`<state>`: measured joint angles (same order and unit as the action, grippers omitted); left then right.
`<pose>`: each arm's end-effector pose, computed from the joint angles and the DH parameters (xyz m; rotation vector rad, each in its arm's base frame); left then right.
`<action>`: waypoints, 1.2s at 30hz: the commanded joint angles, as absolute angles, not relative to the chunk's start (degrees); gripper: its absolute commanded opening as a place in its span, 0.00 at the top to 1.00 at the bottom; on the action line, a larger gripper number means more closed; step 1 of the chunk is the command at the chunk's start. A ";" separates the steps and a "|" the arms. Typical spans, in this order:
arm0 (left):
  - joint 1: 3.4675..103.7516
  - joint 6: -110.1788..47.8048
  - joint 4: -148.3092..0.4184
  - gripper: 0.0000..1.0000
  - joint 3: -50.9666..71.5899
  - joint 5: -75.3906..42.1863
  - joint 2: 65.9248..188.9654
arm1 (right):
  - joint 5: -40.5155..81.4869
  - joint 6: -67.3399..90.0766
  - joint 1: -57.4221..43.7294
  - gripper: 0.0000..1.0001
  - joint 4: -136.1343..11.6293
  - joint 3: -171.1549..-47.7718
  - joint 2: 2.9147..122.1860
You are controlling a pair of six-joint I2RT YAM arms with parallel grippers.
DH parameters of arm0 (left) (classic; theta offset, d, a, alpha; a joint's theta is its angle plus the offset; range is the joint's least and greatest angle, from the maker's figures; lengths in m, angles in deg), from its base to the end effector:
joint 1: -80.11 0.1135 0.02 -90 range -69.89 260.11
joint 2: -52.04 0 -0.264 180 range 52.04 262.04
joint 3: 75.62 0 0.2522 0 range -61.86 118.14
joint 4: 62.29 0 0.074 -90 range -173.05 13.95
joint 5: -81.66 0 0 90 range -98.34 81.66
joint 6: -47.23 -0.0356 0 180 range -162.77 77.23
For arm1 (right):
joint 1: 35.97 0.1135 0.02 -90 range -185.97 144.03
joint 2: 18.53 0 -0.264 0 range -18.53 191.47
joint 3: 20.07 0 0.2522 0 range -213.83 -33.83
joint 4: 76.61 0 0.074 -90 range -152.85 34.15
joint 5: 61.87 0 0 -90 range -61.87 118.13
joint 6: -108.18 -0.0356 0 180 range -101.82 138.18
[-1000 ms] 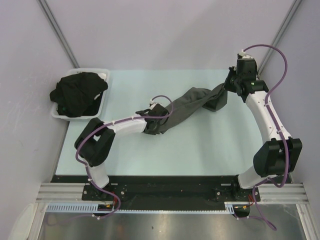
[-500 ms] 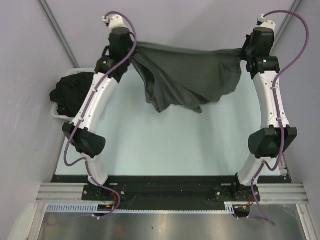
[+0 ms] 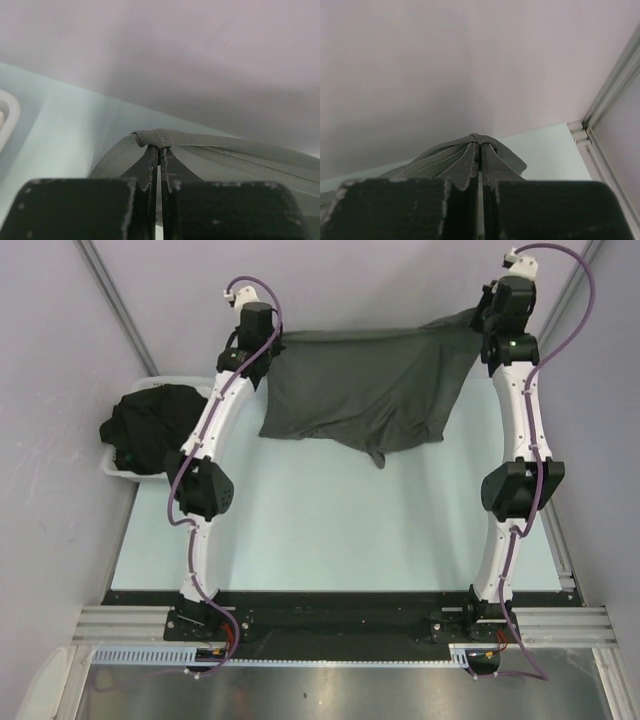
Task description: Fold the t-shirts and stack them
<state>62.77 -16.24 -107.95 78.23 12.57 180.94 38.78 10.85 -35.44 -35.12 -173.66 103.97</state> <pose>0.4952 -0.1413 0.3874 -0.3928 1.8701 -0.1648 0.4851 -0.0021 0.4467 0.2387 1.7332 -0.0626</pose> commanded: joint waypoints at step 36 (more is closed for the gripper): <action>62.62 -11.23 -122.79 1.00 11.62 8.19 106.01 | 43.33 2.46 -31.67 1.00 -11.02 -131.56 48.98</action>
